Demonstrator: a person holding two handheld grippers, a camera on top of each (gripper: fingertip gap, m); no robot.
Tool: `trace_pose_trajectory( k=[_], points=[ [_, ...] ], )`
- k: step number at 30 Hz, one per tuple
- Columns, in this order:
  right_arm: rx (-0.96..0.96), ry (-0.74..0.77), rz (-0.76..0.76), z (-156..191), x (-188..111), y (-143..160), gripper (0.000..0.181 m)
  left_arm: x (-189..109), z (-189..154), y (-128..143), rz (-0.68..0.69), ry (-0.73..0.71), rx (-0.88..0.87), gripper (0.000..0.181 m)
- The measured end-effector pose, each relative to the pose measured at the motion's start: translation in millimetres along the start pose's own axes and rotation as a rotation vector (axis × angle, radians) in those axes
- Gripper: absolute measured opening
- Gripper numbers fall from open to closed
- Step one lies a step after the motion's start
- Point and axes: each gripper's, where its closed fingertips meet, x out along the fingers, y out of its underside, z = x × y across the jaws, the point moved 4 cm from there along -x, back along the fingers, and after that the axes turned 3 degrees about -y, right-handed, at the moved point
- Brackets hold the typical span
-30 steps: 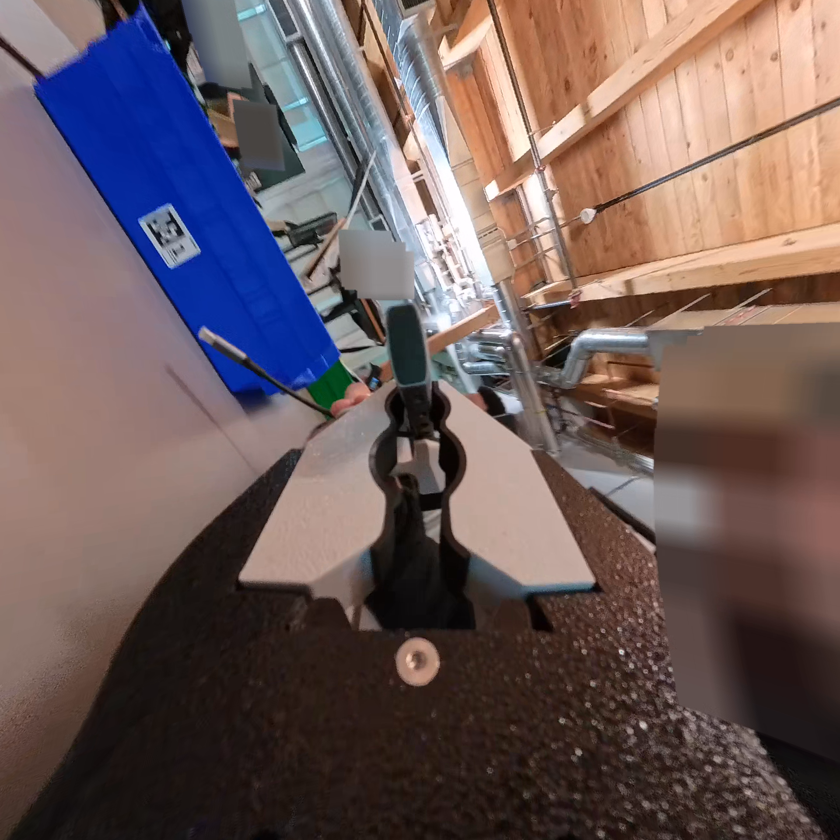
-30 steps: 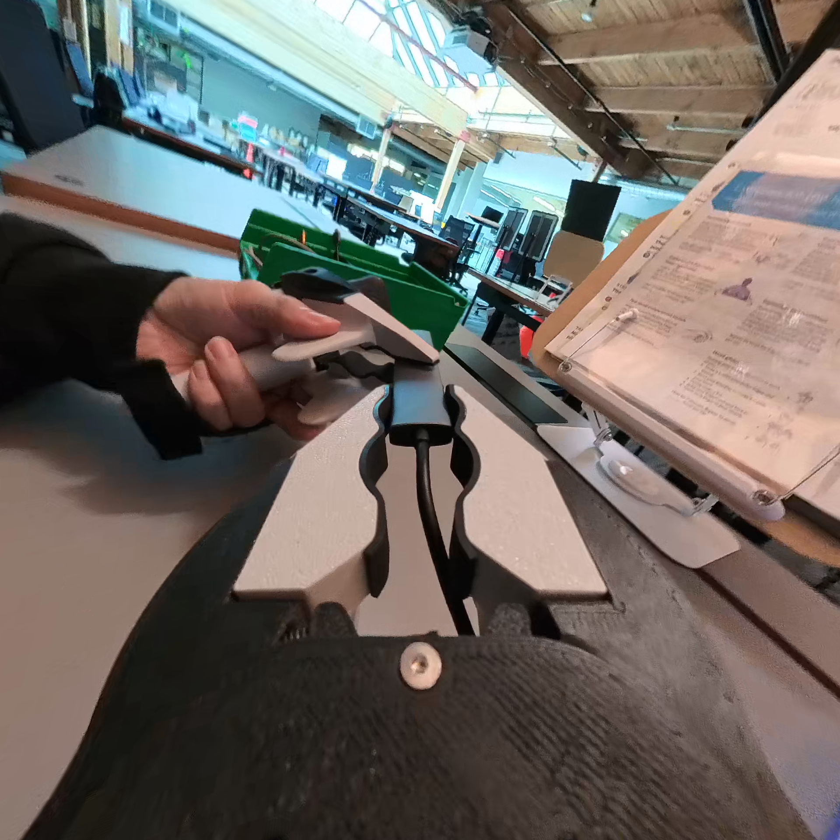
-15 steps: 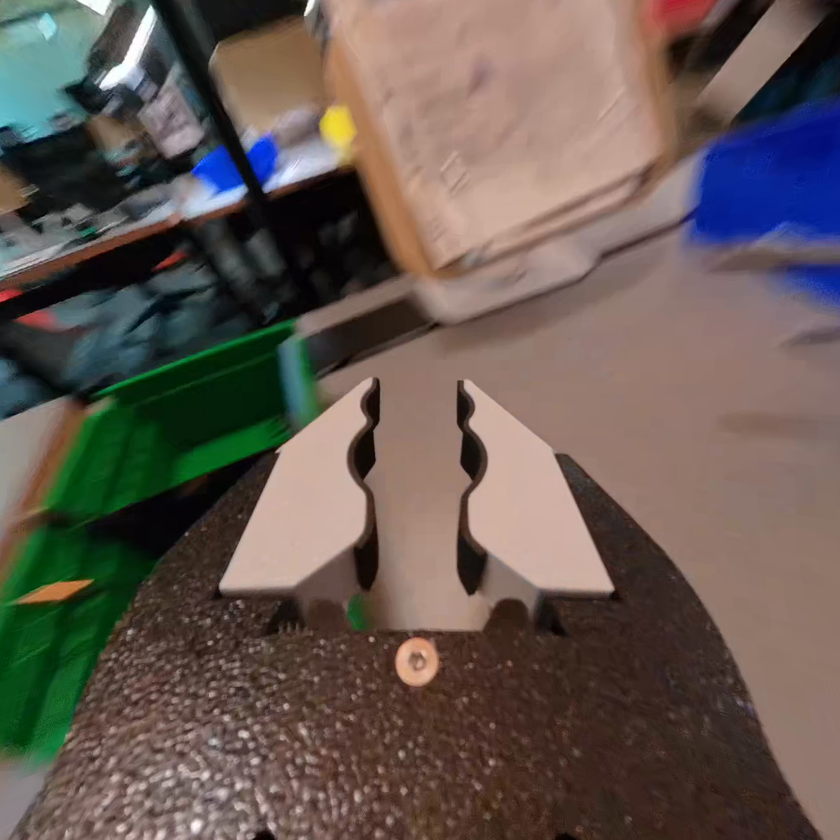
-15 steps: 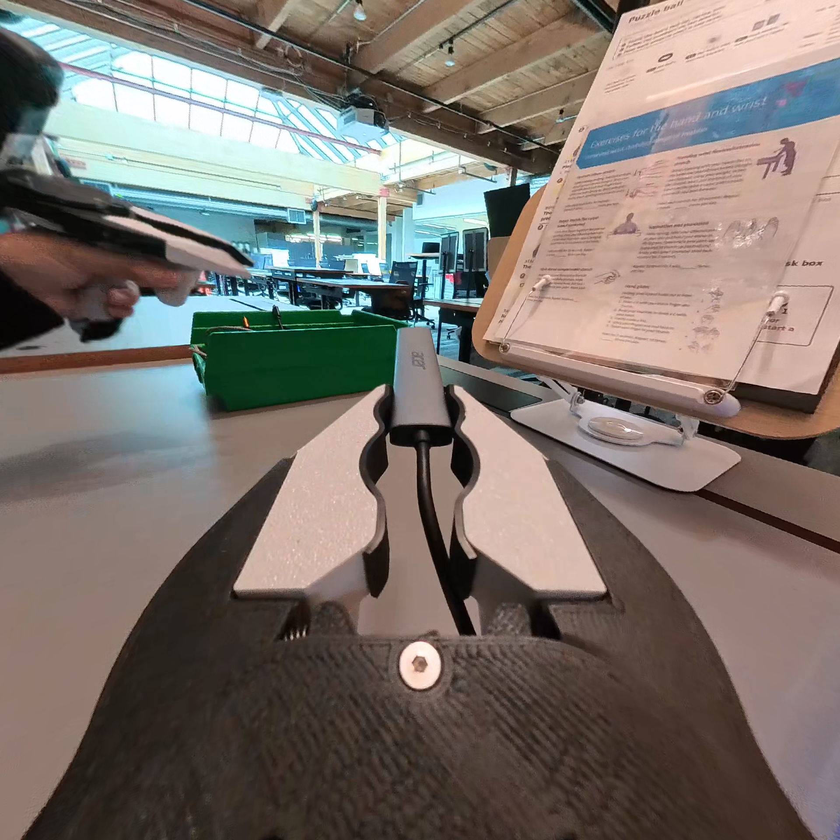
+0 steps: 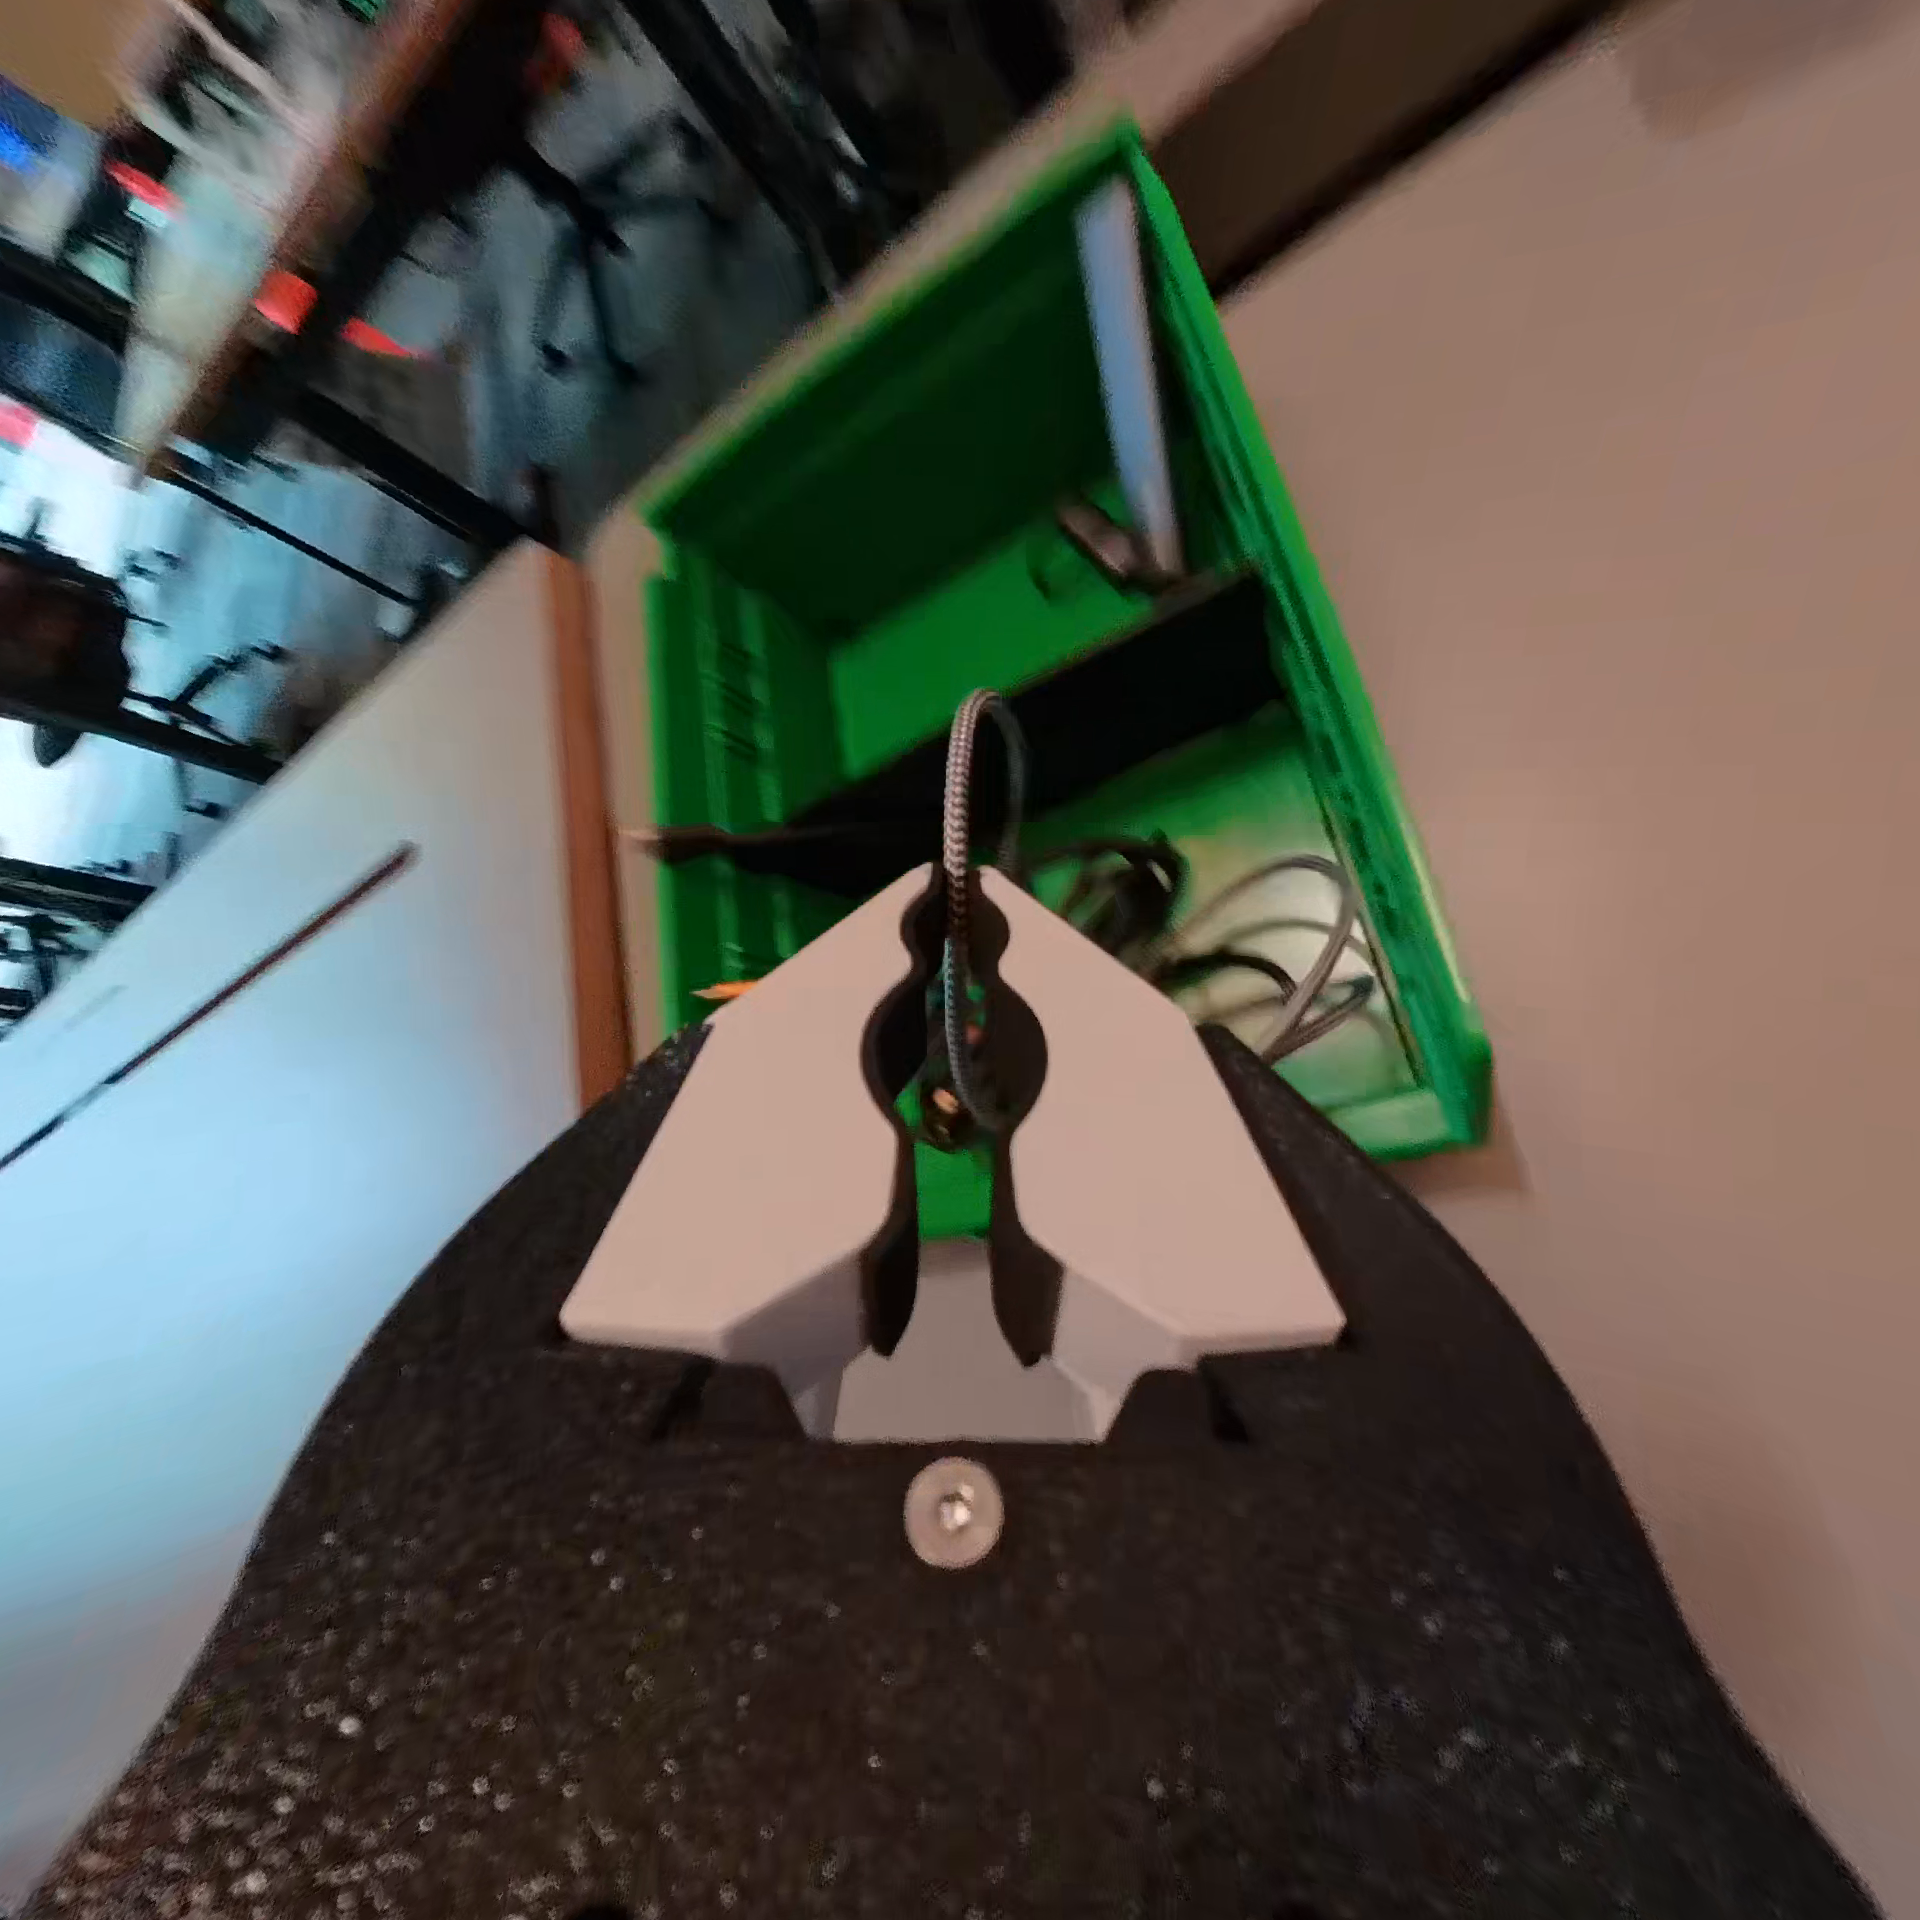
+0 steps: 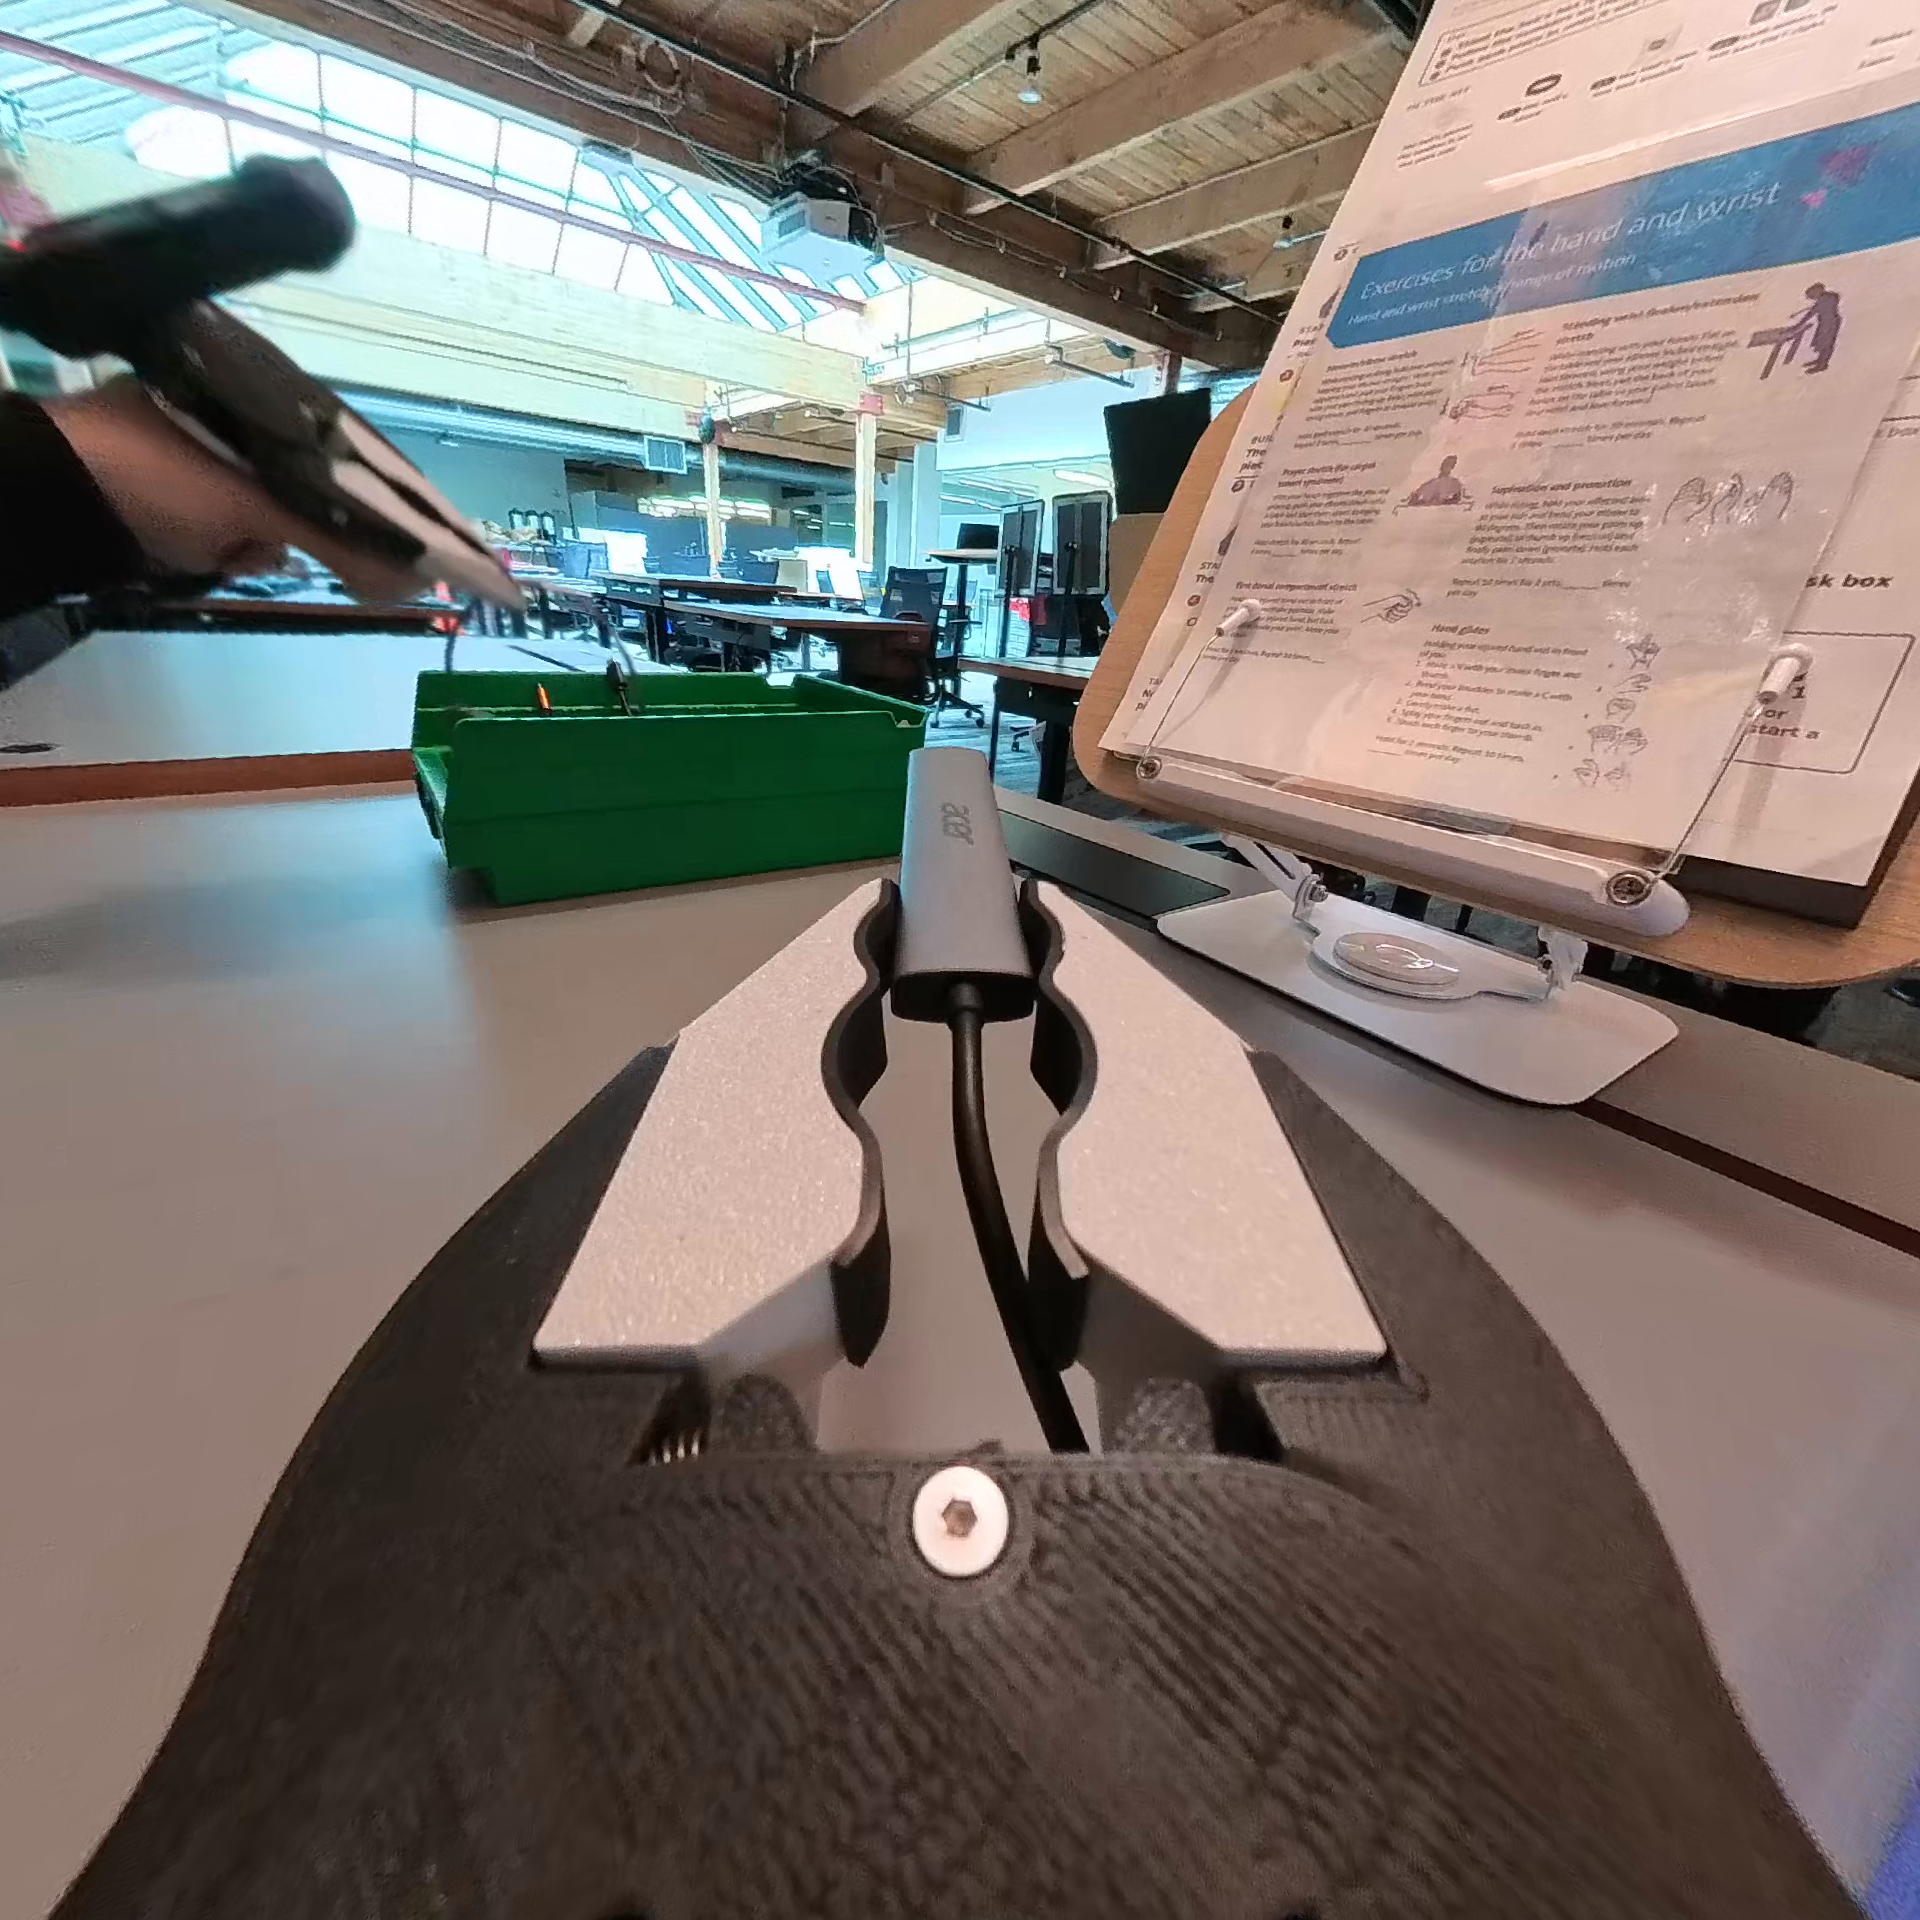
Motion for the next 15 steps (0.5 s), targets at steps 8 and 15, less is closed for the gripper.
trace_pose_trajectory(
  k=[8,15],
  points=[
    [0.005,0.0,0.003,-0.7,0.5,0.3,0.022,-114.2,57.9,-93.1,-0.66,-0.087,-0.223,0.0],
    [0.136,0.067,-0.094,-17.4,-8.3,-10.5,0.022,-147.0,-83.0,-111.0,-0.852,0.371,0.038,0.0]
  ],
)
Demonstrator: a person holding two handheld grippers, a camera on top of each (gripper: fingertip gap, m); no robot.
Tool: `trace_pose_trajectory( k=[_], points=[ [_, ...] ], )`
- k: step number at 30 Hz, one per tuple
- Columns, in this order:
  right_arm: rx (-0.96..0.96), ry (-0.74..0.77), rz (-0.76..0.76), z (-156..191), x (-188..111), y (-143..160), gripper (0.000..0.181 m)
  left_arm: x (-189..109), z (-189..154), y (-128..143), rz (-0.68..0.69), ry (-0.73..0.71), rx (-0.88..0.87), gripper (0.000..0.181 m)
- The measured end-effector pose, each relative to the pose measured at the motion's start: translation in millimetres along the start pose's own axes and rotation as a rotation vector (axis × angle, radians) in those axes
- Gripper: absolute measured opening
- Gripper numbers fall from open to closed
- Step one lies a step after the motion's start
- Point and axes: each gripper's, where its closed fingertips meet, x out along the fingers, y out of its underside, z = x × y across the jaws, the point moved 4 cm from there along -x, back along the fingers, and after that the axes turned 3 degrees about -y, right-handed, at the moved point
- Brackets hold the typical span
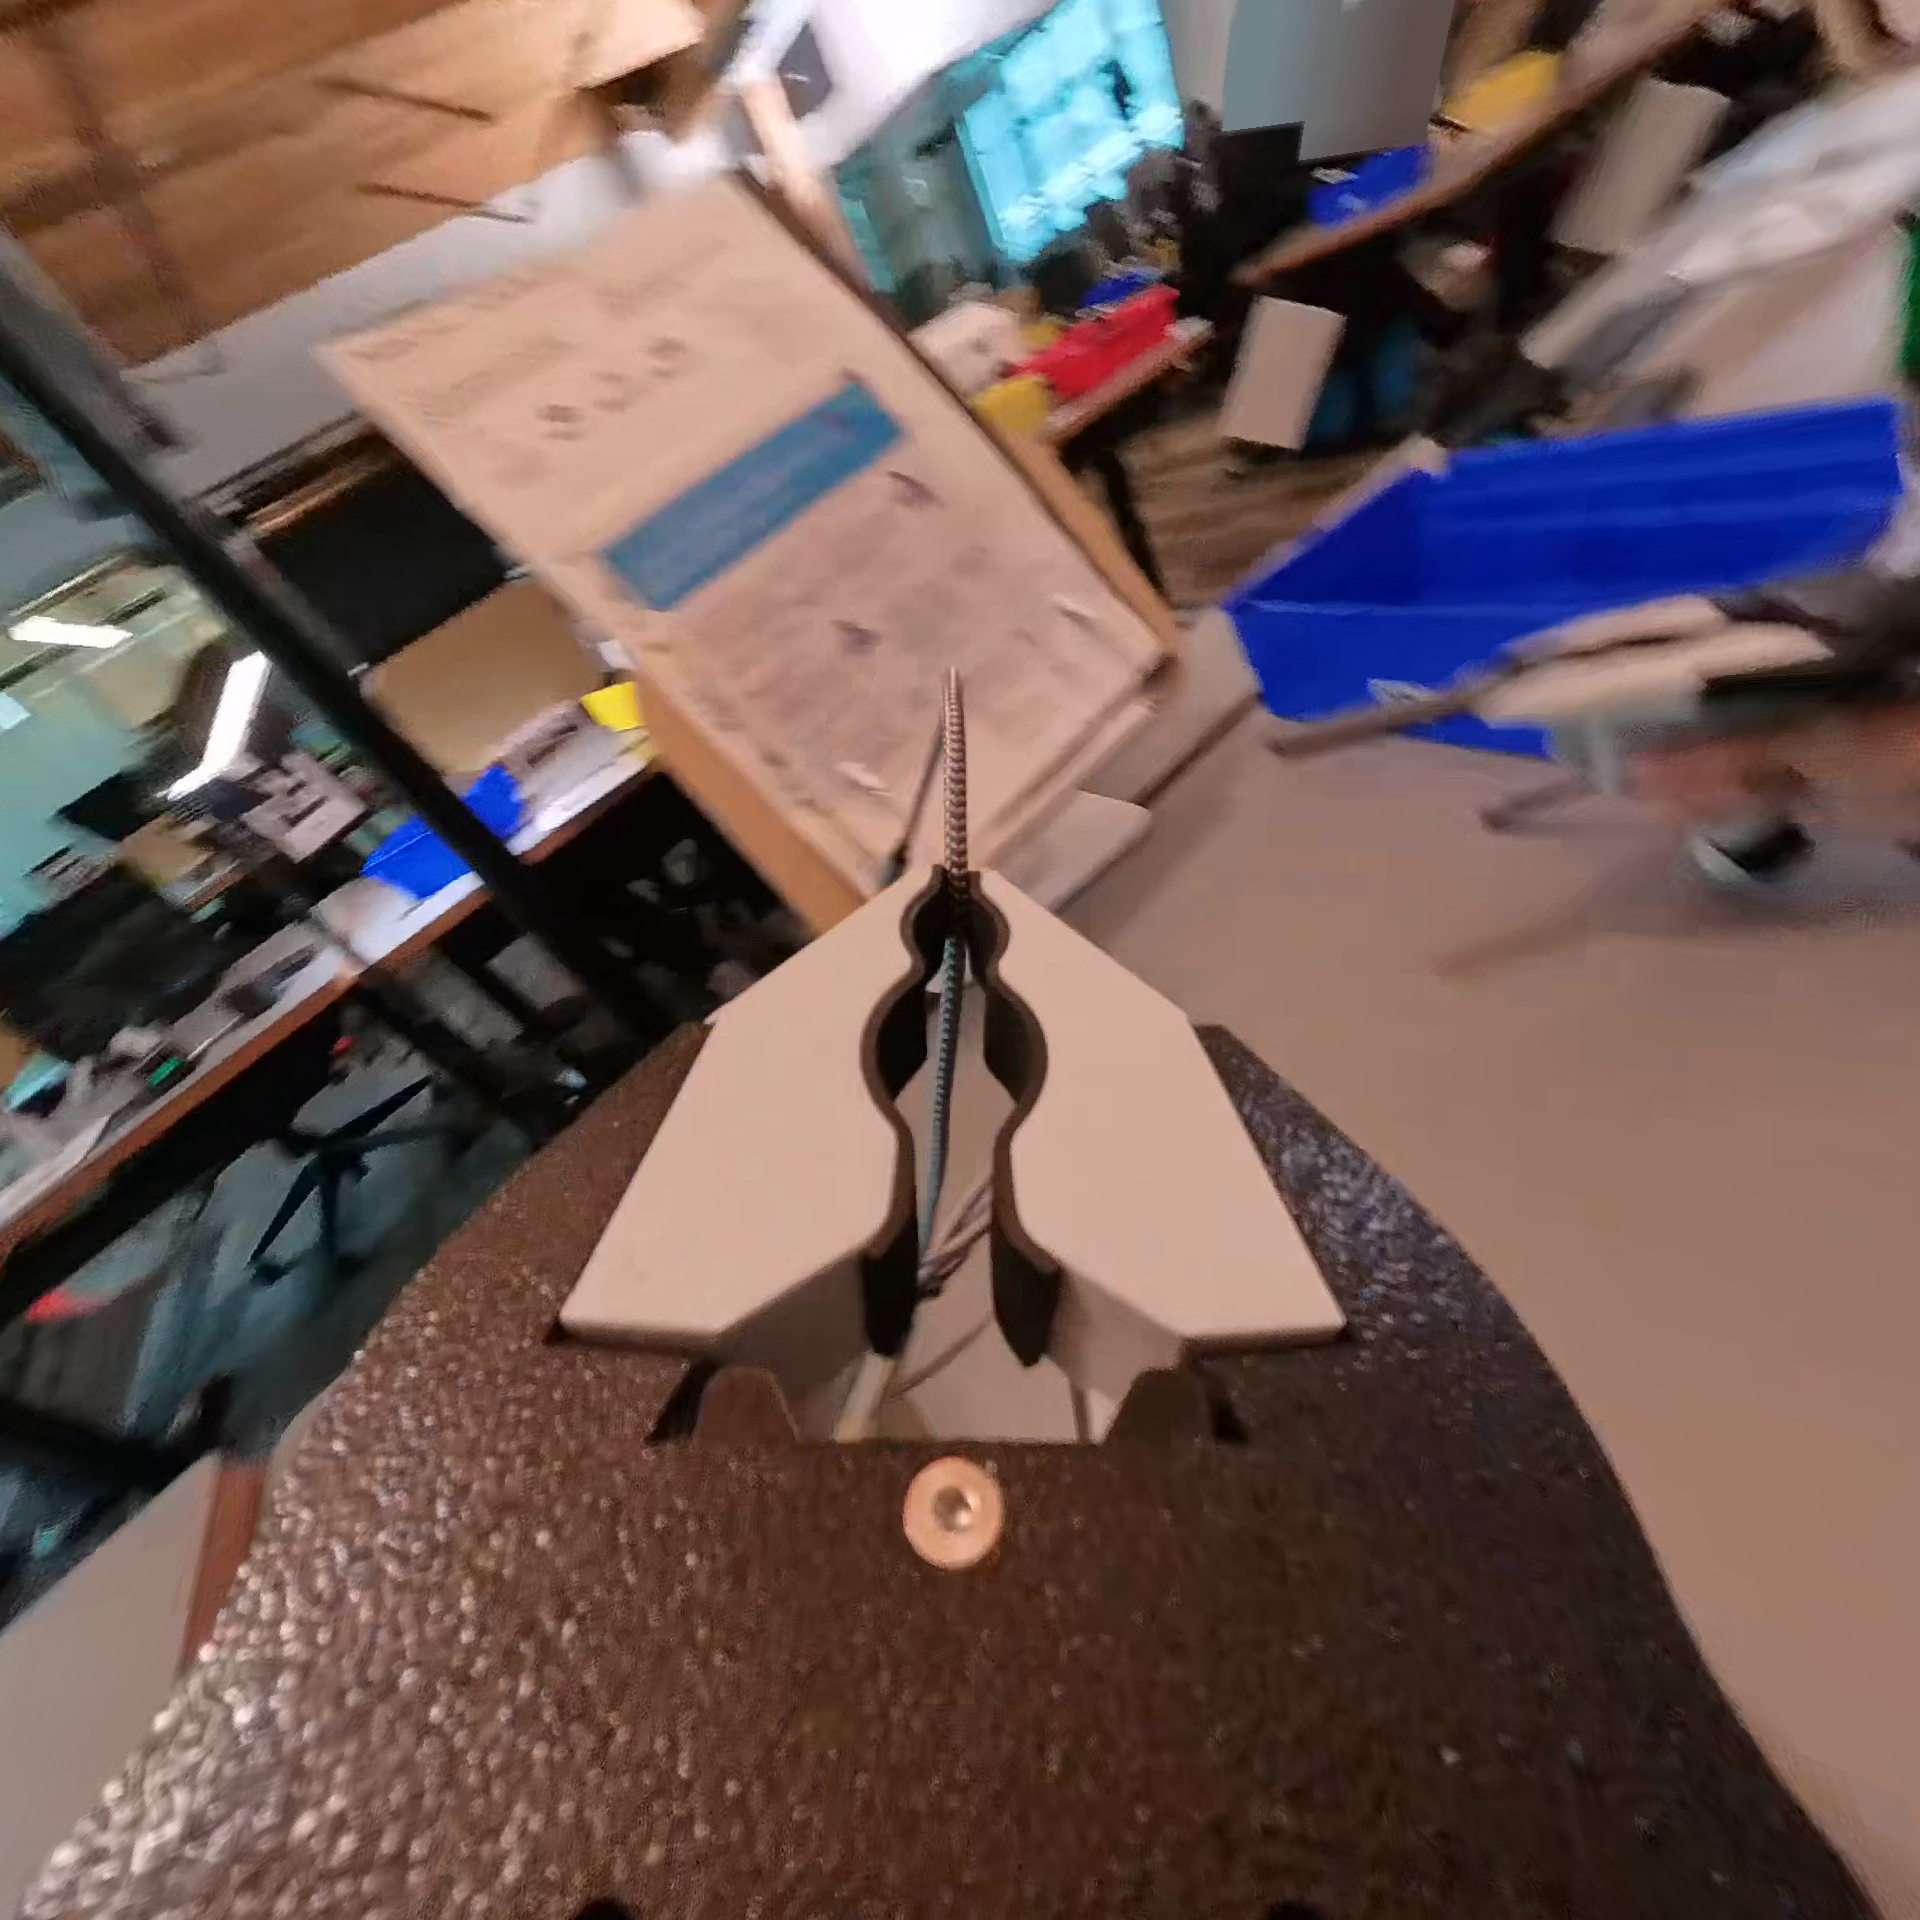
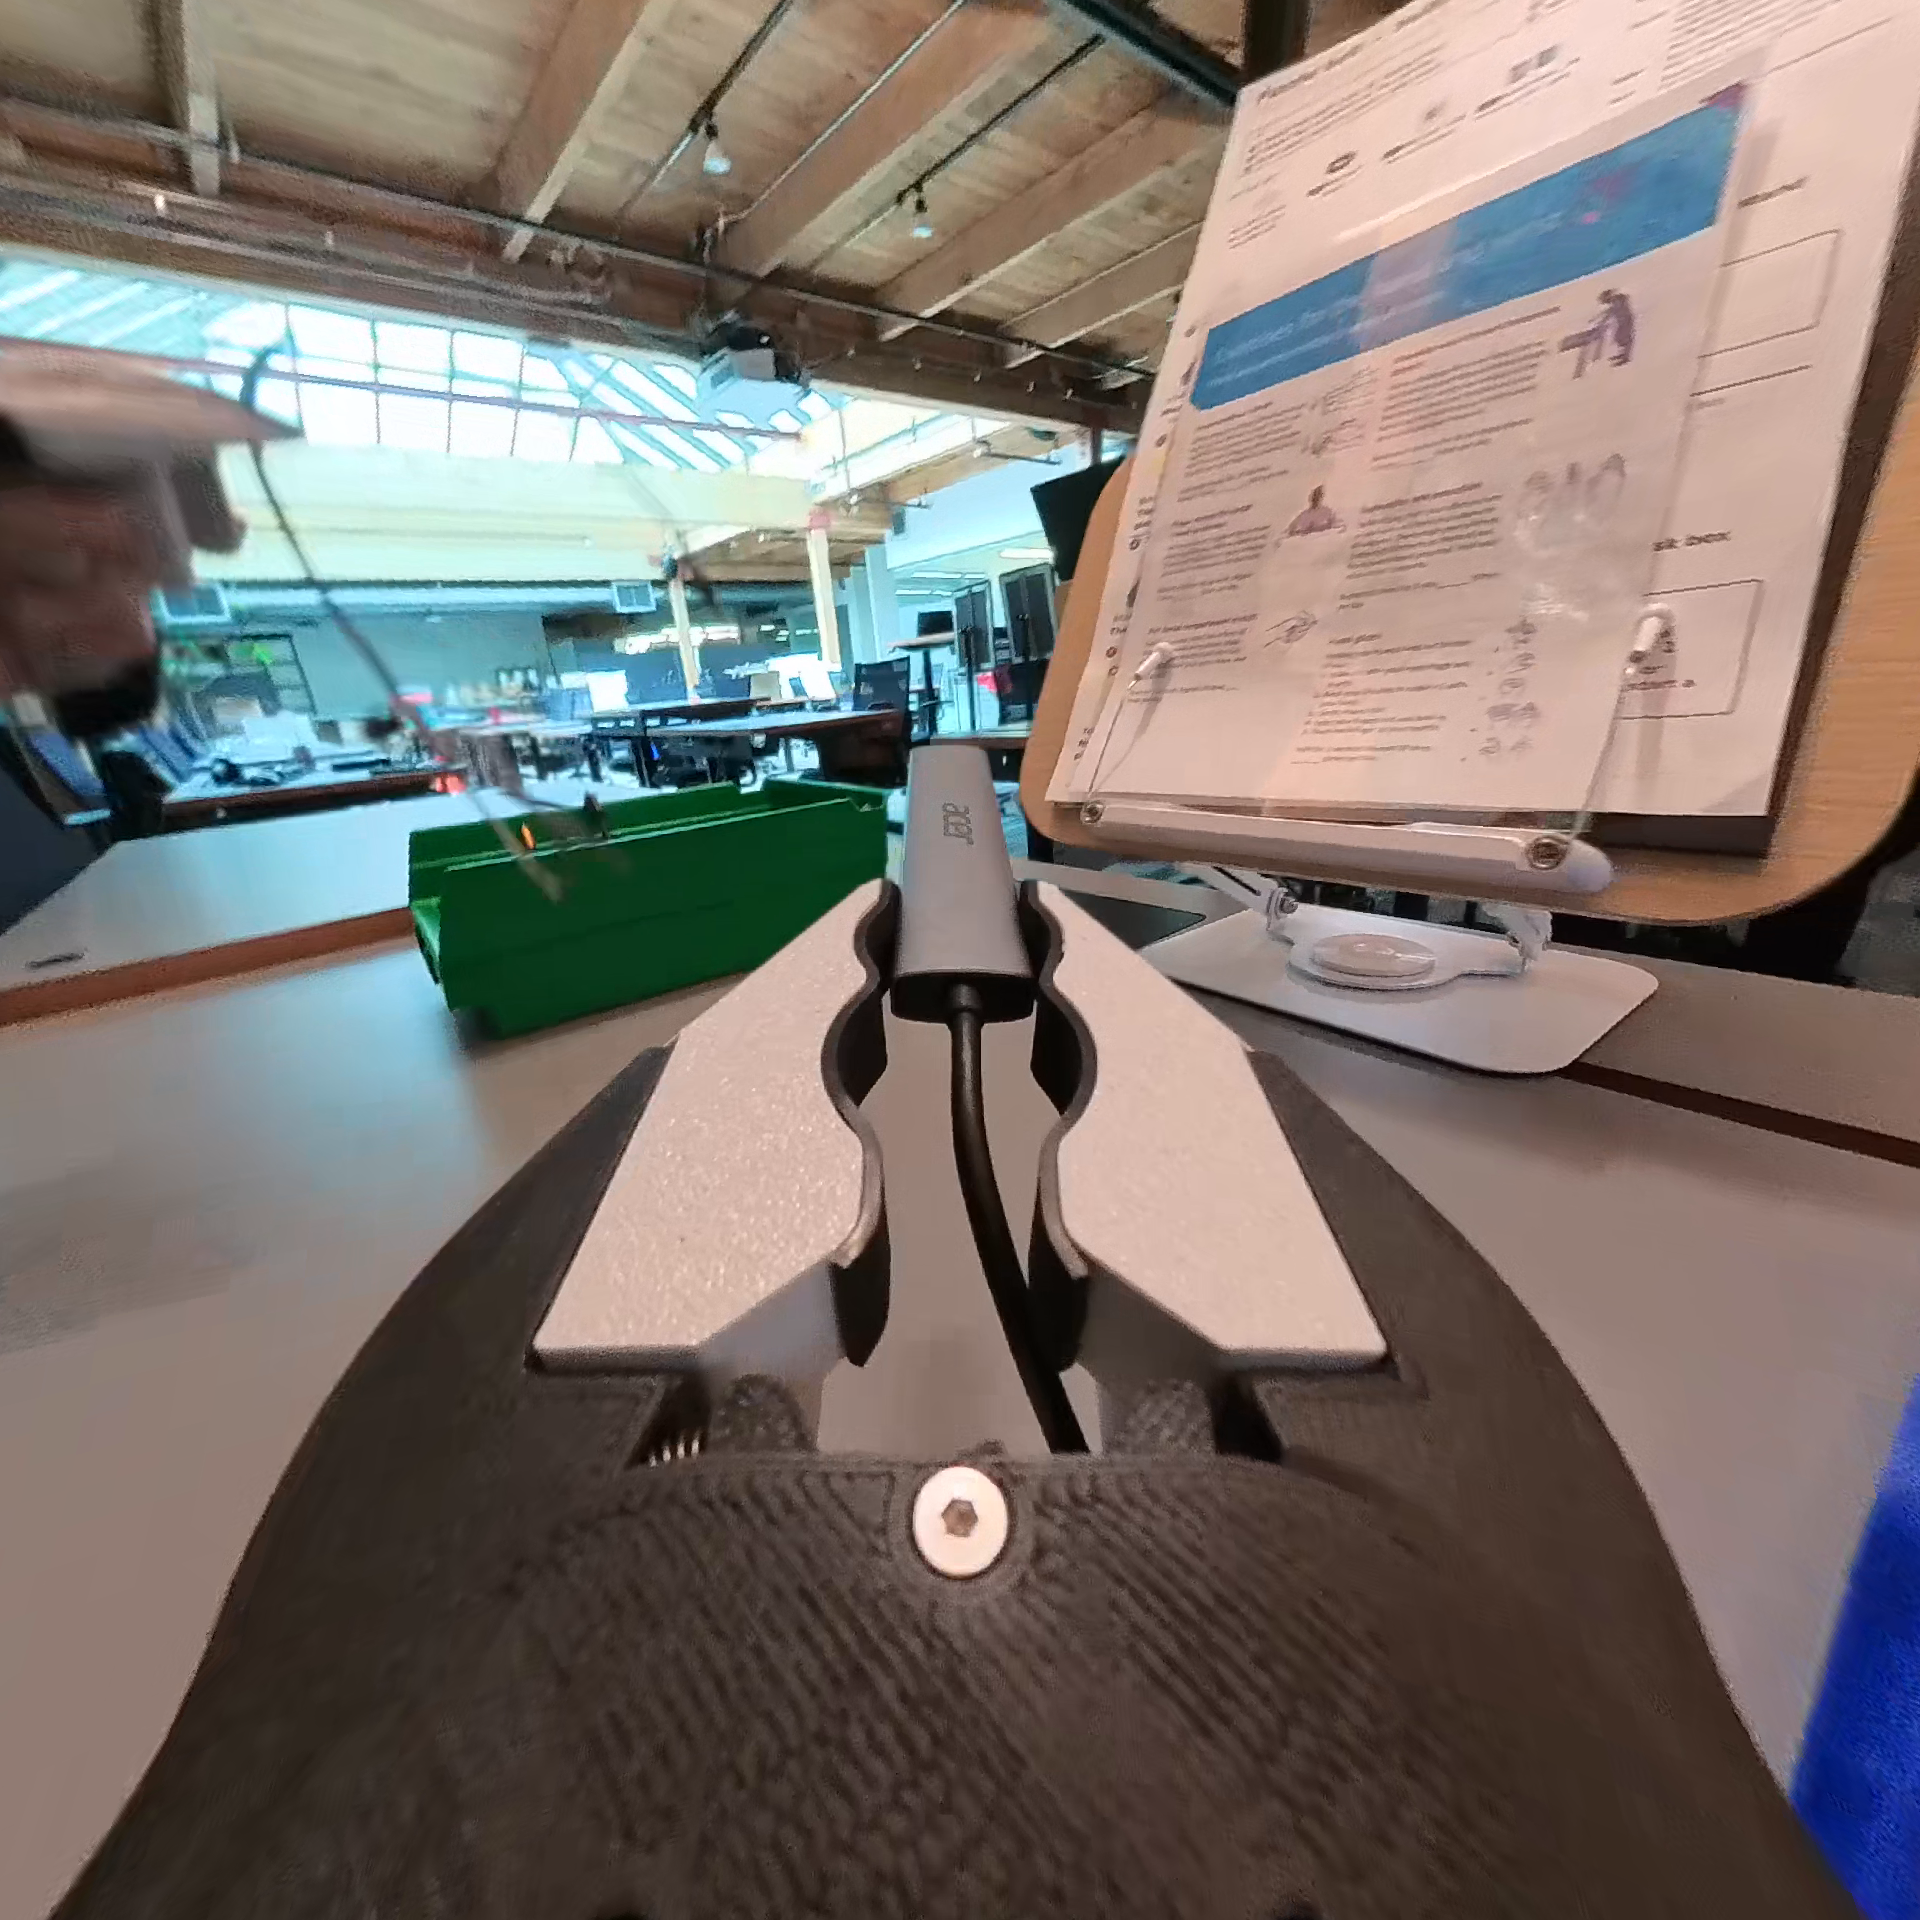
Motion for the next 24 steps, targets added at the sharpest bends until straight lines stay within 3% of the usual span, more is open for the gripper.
trace_pose_trajectory(
  k=[4,9,12,15,18,24],
  points=[
    [0.014,0.034,-0.016,-8.8,-4.4,-3.2,0.022,14.7,-102.3,51.7,0.042,0.313,0.156,0.001],
    [0.018,0.036,-0.012,-10.2,-4.9,-1.8,0.021,6.7,-149.3,91.4,0.059,0.5,0.108,0.001],
    [0.006,0.028,-0.003,-8.1,-3.8,-0.9,0.021,-5.5,-150.4,105.8,0.086,0.543,0.12,0.001],
    [0.003,0.017,-0.001,-6.4,-3.1,-1.4,0.021,-10.2,-125.3,135.0,0.218,0.446,0.161,0.005],
    [-0.001,0.017,0.003,-6.6,-3.2,-1.0,0.022,-22.9,-106.4,165.0,0.425,0.422,0.124,0.034],
    [-0.005,0.007,0.017,-5.3,-2.0,2.2,0.022,-40.9,-97.5,165.5,0.536,0.363,0.164,0.068]
  ],
)
